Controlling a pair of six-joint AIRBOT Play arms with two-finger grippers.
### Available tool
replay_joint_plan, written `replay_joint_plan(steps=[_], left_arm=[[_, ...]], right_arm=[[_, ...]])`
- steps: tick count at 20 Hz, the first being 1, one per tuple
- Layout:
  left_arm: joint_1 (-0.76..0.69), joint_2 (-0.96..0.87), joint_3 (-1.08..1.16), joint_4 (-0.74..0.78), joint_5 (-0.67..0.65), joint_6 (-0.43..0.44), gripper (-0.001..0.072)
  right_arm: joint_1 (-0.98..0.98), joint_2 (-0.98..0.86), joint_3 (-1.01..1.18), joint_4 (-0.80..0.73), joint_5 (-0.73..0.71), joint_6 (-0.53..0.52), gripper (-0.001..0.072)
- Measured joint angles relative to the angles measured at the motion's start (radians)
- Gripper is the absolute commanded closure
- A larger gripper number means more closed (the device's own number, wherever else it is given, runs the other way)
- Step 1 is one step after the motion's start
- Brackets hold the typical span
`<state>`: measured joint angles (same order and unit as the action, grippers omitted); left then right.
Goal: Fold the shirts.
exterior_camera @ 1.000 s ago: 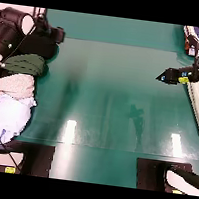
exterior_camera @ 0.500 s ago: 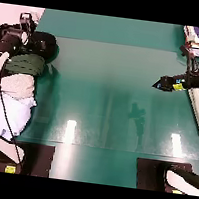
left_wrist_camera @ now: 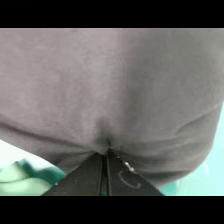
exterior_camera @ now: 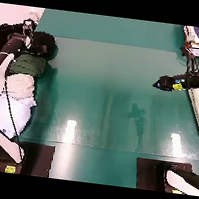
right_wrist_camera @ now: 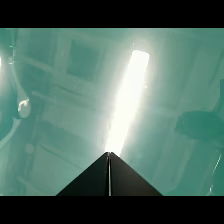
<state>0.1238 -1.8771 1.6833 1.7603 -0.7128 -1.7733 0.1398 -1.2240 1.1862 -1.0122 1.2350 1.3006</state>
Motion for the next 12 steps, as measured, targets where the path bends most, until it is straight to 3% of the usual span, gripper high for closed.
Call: replay_joint_plan(steps=[5, 12], left_arm=[[-0.018, 0.094, 0.2, 0.0, -0.129, 0.003, 0.0688], [-0.18, 0.478, 0.355, -0.002, -0.307, 0.119, 0.0688]], right_arm=[[0.0, 0.022, 0.003, 0.0, -0.016, 0.0, 0.0696], [0.0, 0.195, 0.004, -0.001, -0.211, 0.0, 0.0696]])
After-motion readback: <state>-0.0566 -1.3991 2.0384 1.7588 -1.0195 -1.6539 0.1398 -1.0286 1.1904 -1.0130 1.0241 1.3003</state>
